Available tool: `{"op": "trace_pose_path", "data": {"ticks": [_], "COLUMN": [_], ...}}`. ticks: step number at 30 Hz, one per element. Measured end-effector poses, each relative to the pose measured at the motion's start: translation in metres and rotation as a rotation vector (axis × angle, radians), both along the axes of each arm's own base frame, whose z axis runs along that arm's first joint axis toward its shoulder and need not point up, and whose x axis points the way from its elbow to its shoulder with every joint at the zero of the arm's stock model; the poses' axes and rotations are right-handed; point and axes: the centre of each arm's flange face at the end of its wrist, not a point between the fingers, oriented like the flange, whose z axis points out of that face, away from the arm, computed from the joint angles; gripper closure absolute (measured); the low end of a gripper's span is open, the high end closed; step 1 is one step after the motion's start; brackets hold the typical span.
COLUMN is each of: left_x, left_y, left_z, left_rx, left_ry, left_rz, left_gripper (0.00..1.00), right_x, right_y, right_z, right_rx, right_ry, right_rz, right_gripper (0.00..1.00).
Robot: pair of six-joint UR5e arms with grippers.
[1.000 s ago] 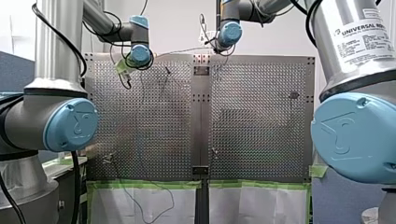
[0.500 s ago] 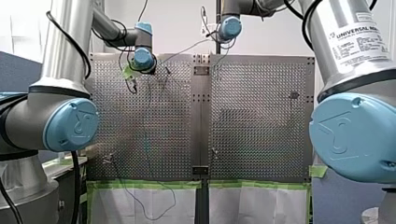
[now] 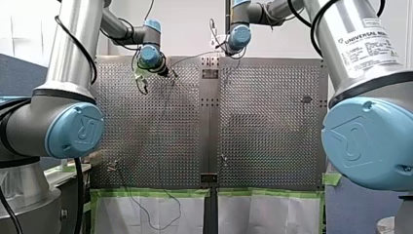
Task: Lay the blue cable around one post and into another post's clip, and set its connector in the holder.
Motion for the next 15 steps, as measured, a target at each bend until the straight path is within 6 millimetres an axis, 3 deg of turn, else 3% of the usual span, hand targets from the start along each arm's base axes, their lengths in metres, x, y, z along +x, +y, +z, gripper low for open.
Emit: {"op": "trace_pose_path", "data": {"ticks": [15], "left_x": [0.002], "left_y": [0.007], "left_z": [0.053], "left_rx": [0.062], "left_ry": [-0.017], "left_rz": [0.030], "left_gripper": [0.00], "right_x": [-0.018], "right_y": [-0.023], "right_z": [-0.057], "right_rx": [0.053], "right_ry": [0.022], "right_rz": [-0.060], "right_gripper": [1.00]}}
